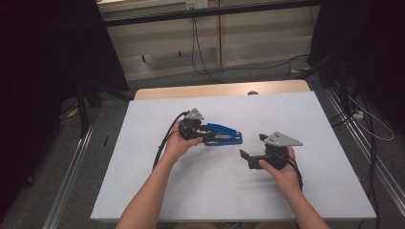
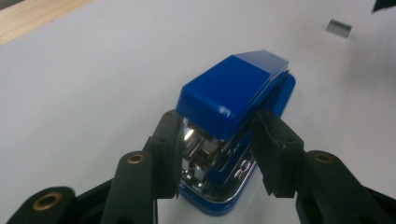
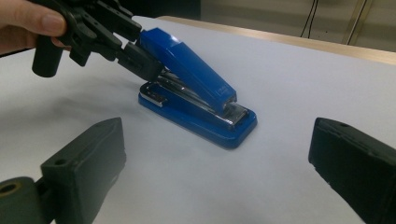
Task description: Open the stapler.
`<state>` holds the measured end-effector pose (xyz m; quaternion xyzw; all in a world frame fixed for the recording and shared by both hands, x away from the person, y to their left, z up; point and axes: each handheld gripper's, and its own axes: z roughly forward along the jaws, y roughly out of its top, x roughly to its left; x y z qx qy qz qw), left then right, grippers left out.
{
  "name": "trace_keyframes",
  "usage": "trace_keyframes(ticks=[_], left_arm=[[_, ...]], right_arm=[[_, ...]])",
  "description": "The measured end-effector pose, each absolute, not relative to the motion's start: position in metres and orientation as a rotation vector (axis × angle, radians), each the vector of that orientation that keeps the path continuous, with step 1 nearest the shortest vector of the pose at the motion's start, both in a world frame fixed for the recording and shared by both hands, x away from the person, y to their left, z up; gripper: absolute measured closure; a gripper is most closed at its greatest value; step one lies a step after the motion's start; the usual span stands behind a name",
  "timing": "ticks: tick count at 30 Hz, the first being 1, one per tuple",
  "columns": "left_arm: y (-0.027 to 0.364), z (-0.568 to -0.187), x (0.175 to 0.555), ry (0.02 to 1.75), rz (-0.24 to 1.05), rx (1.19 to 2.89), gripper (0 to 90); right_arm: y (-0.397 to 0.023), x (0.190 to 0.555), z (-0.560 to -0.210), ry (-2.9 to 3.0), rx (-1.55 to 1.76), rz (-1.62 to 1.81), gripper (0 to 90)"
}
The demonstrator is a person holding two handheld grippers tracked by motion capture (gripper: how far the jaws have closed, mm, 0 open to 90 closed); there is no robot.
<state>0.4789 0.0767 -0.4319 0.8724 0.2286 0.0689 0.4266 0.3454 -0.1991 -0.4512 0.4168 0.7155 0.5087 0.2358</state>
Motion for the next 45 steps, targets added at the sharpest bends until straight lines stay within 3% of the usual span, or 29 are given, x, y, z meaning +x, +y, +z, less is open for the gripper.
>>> trace_keyframes(ticks=[10,15,16,18,19,20,22,23,24,45], left_arm=[[0.07,-0.418,0.479,0.557,0.157,2.169,59.9],[0.069,-0.416,0.479,0.537,0.158,2.181,66.5],[0.069,-0.416,0.479,0.534,0.161,2.182,69.8],[0.069,-0.416,0.48,0.518,0.165,2.185,71.3],[0.069,-0.416,0.481,0.508,0.161,2.191,71.3],[0.07,-0.414,0.482,0.502,0.164,2.193,72.3],[0.07,-0.411,0.483,0.495,0.178,2.202,74.5],[0.07,-0.411,0.483,0.495,0.178,2.202,75.3],[0.071,-0.41,0.483,0.498,0.169,2.195,76.9],[0.07,-0.401,0.48,0.467,0.196,2.218,77.9]], right_arm=[[-0.183,0.356,-0.453,1.988,1.127,1.375,5.4],[-0.177,0.361,-0.455,1.994,1.138,1.377,17.2],[-0.174,0.363,-0.456,2.004,1.127,1.374,28.5],[-0.171,0.365,-0.456,2.011,1.122,1.37,42.9],[-0.171,0.365,-0.456,2.011,1.122,1.37,42.9],[-0.167,0.367,-0.457,2.039,1.135,1.344,65.8],[-0.162,0.371,-0.459,2.052,1.144,1.354,78.4],[-0.162,0.371,-0.459,2.052,1.144,1.354,78.4],[-0.155,0.375,-0.46,2.056,1.14,1.348,88.3],[-0.117,0.405,-0.458,1.998,1.235,1.388,90.0]])
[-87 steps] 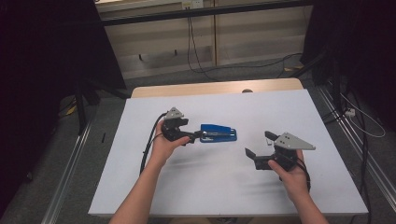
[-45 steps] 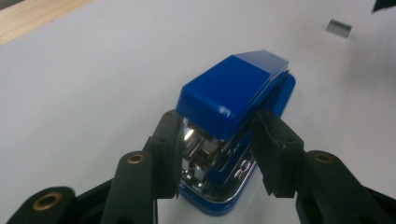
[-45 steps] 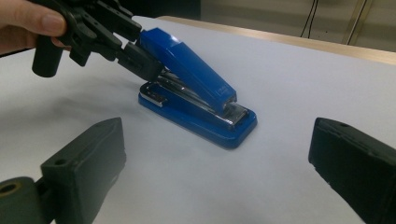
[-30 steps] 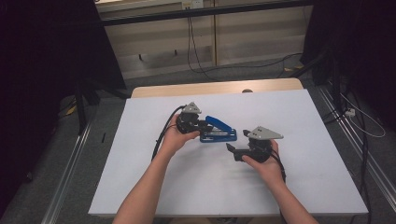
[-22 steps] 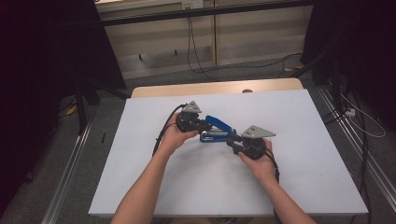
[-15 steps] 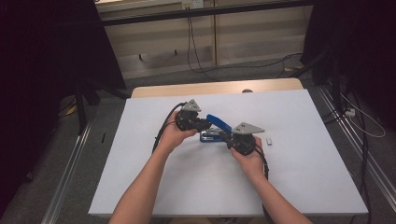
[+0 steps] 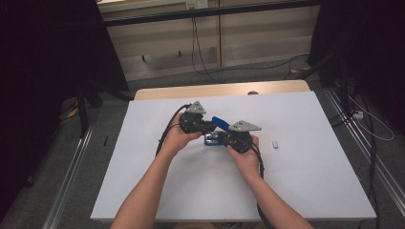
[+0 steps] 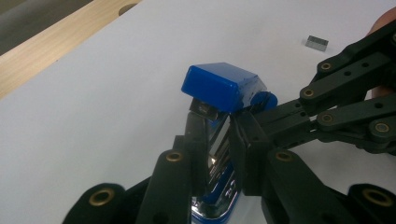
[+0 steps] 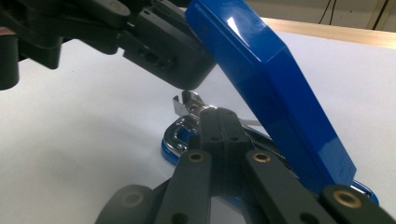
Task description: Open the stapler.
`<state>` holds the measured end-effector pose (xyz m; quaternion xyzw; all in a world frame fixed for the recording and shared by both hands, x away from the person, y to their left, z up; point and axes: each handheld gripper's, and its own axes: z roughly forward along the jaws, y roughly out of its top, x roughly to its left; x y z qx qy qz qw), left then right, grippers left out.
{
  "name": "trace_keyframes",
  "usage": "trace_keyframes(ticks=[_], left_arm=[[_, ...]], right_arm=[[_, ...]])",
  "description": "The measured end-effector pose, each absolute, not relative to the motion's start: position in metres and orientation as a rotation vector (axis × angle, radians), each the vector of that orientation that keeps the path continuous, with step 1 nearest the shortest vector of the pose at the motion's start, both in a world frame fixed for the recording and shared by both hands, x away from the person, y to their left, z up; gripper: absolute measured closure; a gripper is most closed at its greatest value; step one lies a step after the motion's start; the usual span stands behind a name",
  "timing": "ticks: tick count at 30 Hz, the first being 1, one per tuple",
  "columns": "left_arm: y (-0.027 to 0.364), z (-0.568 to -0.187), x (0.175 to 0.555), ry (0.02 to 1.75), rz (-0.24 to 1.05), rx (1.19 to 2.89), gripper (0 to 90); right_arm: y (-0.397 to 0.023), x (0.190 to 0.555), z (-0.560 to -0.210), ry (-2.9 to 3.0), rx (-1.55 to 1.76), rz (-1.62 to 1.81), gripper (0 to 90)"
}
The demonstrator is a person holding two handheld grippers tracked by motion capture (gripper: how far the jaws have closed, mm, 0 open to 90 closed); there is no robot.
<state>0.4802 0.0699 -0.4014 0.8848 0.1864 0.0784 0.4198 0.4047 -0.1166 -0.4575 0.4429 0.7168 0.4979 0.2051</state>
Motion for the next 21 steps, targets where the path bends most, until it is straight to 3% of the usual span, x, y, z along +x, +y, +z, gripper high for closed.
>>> trace_keyframes(ticks=[21], left_arm=[[0.067,-0.401,0.479,0.464,0.217,2.224,76.3]], right_arm=[[-0.104,0.415,-0.461,1.907,1.29,1.386,90.0]])
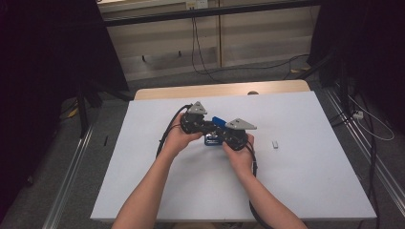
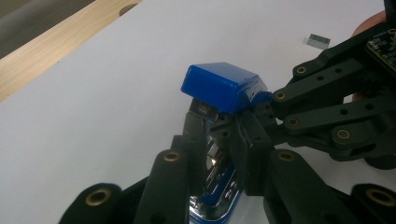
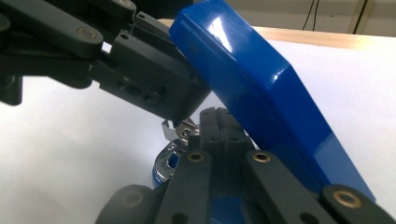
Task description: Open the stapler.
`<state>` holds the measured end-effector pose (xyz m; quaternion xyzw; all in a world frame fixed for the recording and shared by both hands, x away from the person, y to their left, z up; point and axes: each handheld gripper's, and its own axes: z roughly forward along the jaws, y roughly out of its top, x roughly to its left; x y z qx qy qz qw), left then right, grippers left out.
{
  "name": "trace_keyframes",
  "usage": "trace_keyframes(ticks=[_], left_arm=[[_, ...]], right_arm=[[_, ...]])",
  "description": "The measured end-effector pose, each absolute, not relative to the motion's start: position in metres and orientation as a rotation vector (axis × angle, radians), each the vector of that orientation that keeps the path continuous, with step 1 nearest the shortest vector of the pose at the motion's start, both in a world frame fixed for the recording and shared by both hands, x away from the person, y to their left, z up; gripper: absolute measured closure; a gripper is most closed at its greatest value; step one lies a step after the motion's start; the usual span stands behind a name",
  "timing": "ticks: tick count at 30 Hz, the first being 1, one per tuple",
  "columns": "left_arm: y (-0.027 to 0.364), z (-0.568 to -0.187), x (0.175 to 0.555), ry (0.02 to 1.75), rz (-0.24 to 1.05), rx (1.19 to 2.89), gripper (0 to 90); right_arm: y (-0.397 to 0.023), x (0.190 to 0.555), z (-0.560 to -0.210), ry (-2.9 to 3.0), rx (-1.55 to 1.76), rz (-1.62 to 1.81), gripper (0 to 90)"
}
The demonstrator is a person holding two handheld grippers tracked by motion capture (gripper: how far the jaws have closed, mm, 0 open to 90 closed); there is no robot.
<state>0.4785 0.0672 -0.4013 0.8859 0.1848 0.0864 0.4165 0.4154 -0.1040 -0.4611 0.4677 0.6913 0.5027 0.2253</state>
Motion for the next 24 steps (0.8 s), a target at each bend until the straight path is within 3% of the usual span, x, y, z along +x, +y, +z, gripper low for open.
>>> trace_keyframes(ticks=[24], left_arm=[[0.0756,-0.3986,0.4829,0.511,0.21,2.161,76.6]], right_arm=[[-0.1008,0.4173,-0.4621,1.84,1.325,1.391,90.0]])
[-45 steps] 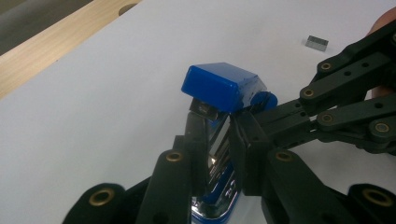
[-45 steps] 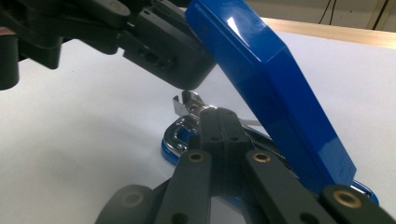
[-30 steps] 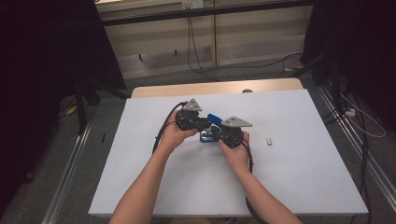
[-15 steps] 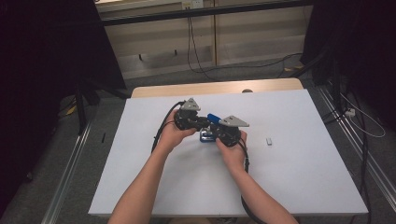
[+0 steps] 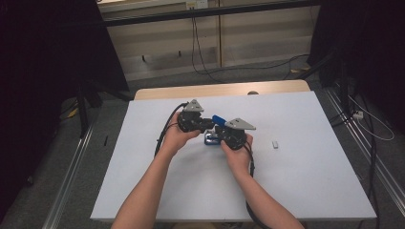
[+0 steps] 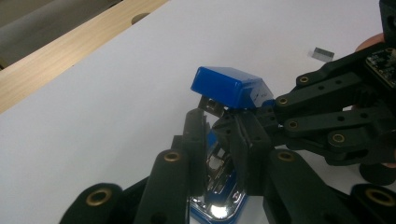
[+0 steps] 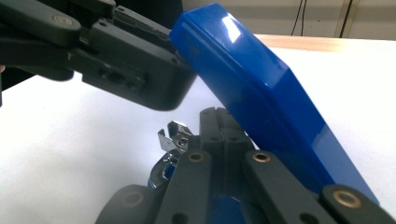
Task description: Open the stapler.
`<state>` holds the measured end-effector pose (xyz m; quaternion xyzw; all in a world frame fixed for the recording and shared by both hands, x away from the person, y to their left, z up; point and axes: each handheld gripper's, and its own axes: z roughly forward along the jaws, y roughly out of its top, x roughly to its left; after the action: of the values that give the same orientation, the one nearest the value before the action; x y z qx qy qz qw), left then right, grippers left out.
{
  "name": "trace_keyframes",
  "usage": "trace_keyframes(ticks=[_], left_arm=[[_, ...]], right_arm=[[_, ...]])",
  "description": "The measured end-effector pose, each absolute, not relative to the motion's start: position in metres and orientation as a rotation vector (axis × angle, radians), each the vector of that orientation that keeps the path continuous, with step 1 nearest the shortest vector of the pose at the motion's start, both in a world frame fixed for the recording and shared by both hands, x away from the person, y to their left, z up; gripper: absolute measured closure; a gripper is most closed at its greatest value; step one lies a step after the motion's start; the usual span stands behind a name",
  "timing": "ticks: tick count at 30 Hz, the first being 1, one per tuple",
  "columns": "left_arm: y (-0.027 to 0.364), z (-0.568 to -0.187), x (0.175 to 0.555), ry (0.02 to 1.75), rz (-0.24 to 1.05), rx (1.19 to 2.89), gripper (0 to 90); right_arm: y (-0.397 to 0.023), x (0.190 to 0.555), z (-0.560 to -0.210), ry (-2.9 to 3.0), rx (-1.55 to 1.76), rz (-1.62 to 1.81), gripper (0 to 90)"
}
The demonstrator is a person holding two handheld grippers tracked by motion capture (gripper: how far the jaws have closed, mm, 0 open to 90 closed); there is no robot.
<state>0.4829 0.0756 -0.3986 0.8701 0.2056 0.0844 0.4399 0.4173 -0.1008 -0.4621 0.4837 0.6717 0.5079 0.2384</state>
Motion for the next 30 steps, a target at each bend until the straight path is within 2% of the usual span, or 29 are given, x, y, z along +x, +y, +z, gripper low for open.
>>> trace_keyframes(ticks=[28,30], left_arm=[[0.082,-0.395,0.482,0.516,0.203,2.135,75.2],[0.086,-0.394,0.483,0.53,0.186,2.115,78.1]], right_arm=[[-0.094,0.417,-0.463,1.802,1.28,1.357,90.0],[-0.094,0.417,-0.463,1.795,1.279,1.357,90.0]])
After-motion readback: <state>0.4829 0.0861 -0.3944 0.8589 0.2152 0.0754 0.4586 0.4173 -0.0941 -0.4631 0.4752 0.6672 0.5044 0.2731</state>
